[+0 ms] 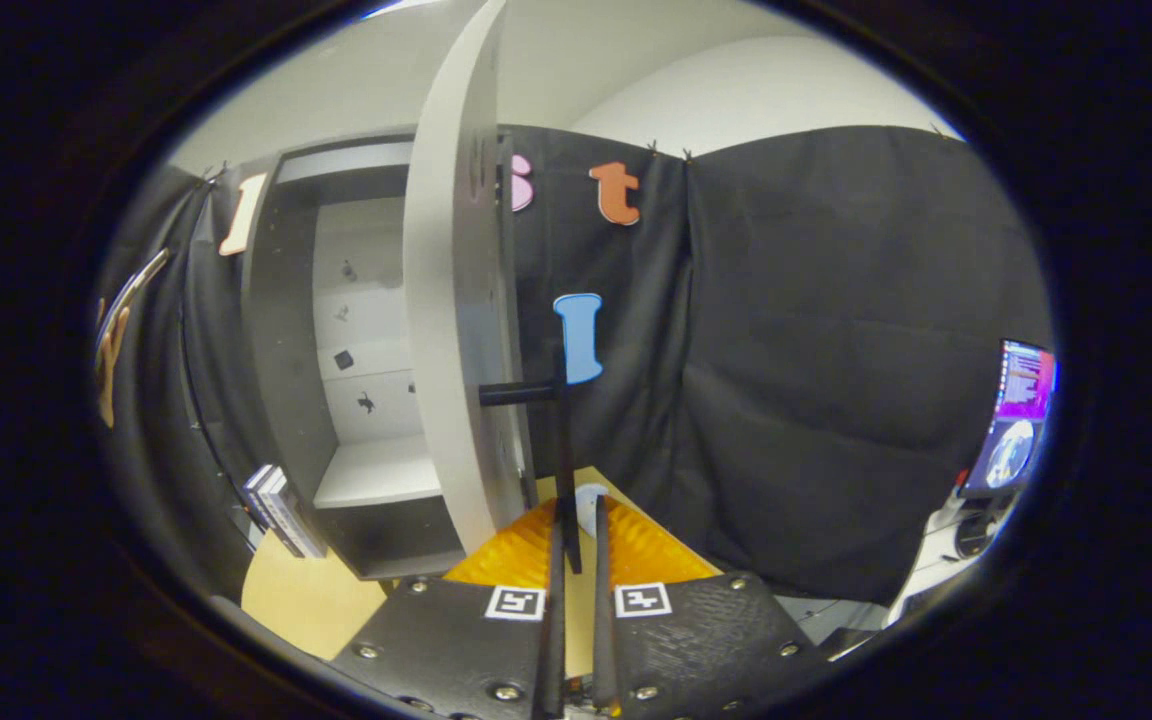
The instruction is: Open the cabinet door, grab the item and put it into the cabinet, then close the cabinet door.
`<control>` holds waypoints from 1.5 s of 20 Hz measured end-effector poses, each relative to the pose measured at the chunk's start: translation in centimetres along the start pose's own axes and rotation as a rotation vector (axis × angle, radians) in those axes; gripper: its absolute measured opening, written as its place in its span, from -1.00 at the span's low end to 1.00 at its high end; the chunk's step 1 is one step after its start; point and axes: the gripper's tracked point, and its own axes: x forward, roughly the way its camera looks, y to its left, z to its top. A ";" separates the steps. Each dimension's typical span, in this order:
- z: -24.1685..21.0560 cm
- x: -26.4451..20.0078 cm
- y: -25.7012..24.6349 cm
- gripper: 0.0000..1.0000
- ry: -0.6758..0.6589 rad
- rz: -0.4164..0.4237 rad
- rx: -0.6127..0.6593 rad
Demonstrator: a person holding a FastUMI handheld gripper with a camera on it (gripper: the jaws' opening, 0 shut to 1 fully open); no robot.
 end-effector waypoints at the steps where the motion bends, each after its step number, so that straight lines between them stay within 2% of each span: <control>1: -0.3 0.2 -0.4 -0.78 0.002 -0.030 -0.016; 6: -0.2 0.3 -1.4 -0.79 0.011 -0.158 -0.102; 11: -0.4 0.5 -1.5 -0.78 0.025 -0.152 -0.087; 15: -0.3 0.3 0.1 -0.79 0.024 -0.062 -0.094; 20: -2.2 2.1 6.9 -0.78 0.058 0.114 -0.094; 23: -5.4 2.6 10.0 -0.78 0.138 0.252 -0.051; 28: -12.8 4.4 12.3 -0.80 0.310 0.333 -0.073; 30: -16.4 4.8 13.2 -0.50 0.396 0.375 -0.097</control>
